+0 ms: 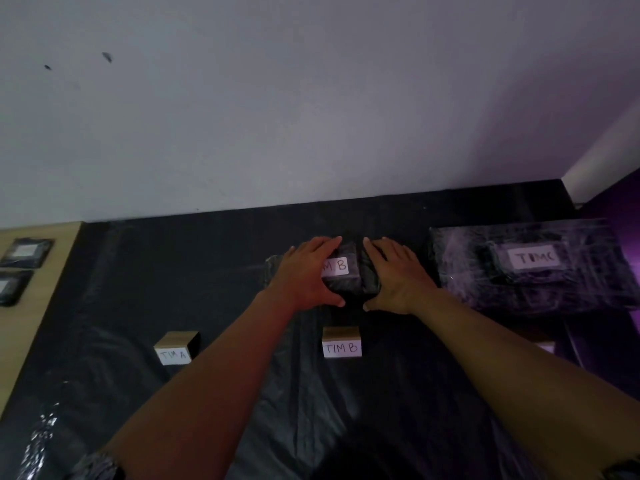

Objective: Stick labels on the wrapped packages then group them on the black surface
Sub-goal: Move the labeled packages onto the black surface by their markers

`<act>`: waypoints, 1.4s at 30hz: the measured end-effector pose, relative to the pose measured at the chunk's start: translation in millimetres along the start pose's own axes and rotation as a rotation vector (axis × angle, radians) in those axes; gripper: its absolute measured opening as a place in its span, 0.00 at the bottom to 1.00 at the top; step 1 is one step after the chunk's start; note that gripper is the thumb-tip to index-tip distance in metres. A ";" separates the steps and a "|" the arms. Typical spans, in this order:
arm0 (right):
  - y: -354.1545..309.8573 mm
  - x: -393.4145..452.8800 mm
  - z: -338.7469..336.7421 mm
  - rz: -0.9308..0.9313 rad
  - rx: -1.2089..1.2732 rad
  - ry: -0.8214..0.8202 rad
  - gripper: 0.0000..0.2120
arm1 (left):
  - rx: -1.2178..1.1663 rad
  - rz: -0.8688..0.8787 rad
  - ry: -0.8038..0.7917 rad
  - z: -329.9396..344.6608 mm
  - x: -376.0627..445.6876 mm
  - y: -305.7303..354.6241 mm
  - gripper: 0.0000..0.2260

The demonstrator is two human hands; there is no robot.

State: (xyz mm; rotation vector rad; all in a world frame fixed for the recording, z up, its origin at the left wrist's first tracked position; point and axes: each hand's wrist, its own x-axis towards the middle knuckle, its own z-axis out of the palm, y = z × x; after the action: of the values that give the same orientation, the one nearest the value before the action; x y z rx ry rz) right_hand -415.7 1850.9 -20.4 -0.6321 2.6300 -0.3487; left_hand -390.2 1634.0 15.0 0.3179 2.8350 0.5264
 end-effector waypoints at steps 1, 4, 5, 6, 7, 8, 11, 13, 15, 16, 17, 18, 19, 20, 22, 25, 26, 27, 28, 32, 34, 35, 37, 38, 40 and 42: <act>-1.1 -2.1 -2.2 -0.011 0.001 -0.010 0.63 | -0.022 0.002 0.010 -1.5 -2.3 -0.2 0.54; -4.9 -10.3 -12.6 -0.065 0.045 0.012 0.58 | -0.083 -0.013 0.069 -9.7 -10.7 -0.6 0.51; -7.8 -13.6 -16.7 -0.081 0.065 0.037 0.56 | -0.090 -0.018 0.101 -12.8 -13.9 -1.7 0.49; -12.5 -17.1 -20.8 -0.098 0.083 0.070 0.53 | -0.088 -0.018 0.146 -17.3 -18.5 -2.6 0.46; -18.3 -20.2 -24.2 -0.114 0.102 0.109 0.51 | -0.078 -0.017 0.193 -21.5 -23.1 -4.6 0.42; -25.1 -23.1 -26.9 -0.131 0.118 0.156 0.48 | -0.058 -0.019 0.243 -26.7 -28.3 -6.3 0.38; -49.1 -29.5 -32.2 -0.184 0.147 0.303 0.41 | 0.002 -0.019 0.406 -42.7 -45.7 -11.4 0.28; -72.3 -31.5 -33.2 -0.214 0.155 0.390 0.36 | 0.013 -0.025 0.507 -53.8 -62.7 -17.9 0.25; -96.9 -32.0 -33.6 -0.235 0.161 0.464 0.32 | 0.034 -0.037 0.576 -63.7 -80.6 -26.3 0.23; -116.3 -32.5 -33.4 -0.254 0.155 0.503 0.31 | 0.045 -0.047 0.612 -71.1 -96.5 -34.3 0.23; -129.3 -32.2 -32.7 -0.265 0.151 0.535 0.31 | 0.055 -0.051 0.638 -75.6 -107.3 -40.0 0.22; -141.1 -31.5 -32.2 -0.272 0.147 0.558 0.30 | 0.058 -0.057 0.658 -80.3 -117.3 -45.4 0.22; -156.3 -31.3 -31.2 -0.287 0.139 0.581 0.30 | 0.059 -0.068 0.674 -85.7 -130.7 -53.0 0.22; -173.1 -31.5 -29.8 -0.302 0.131 0.597 0.30 | 0.060 -0.083 0.686 -91.3 -146.3 -61.4 0.22; -205.7 -32.4 -26.9 -0.335 0.120 0.611 0.29 | 0.070 -0.119 0.719 -101.1 -176.7 -78.1 0.22; -257.5 -33.1 -20.2 -0.380 0.104 0.613 0.29 | 0.088 -0.181 0.769 -114.8 -225.2 -105.4 0.22; -277.1 -33.7 -16.3 -0.398 0.094 0.614 0.29 | 0.095 -0.199 0.783 -119.2 -243.8 -115.8 0.22; -295.1 -34.6 -12.1 -0.411 0.087 0.617 0.29 | 0.102 -0.216 0.793 -122.6 -261.1 -125.6 0.22; -314.3 -35.8 -7.9 -0.425 0.080 0.618 0.29 | 0.113 -0.236 0.806 -126.4 -279.1 -136.2 0.22; -380.3 -39.4 8.8 -0.478 0.051 0.622 0.29 | 0.145 -0.305 0.840 -138.3 -341.3 -173.7 0.22; -415.5 -39.3 18.4 -0.507 0.040 0.623 0.29 | 0.156 -0.332 0.859 -143.4 -374.8 -193.6 0.22; -430.3 -39.0 22.3 -0.516 0.040 0.615 0.28 | 0.168 -0.345 0.868 -145.1 -388.6 -203.1 0.22; -465.5 -38.8 31.0 -0.551 0.042 0.600 0.28 | 0.185 -0.390 0.876 -149.2 -421.7 -225.6 0.22; -482.6 -39.1 35.1 -0.566 0.043 0.598 0.28 | 0.190 -0.411 0.880 -151.1 -437.3 -236.9 0.22; -512.6 -38.5 43.5 -0.591 0.043 0.584 0.28 | 0.201 -0.451 0.879 -154.2 -464.2 -257.4 0.22; -541.5 -36.5 53.2 -0.613 0.044 0.564 0.28 | 0.213 -0.487 0.884 -155.8 -488.9 -275.5 0.22</act>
State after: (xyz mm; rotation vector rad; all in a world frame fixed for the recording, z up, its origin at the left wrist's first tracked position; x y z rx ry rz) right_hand -158.4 1392.0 123.1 -1.5128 2.8575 -0.8681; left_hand -15.6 1208.2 147.4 -0.7502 3.6097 0.2923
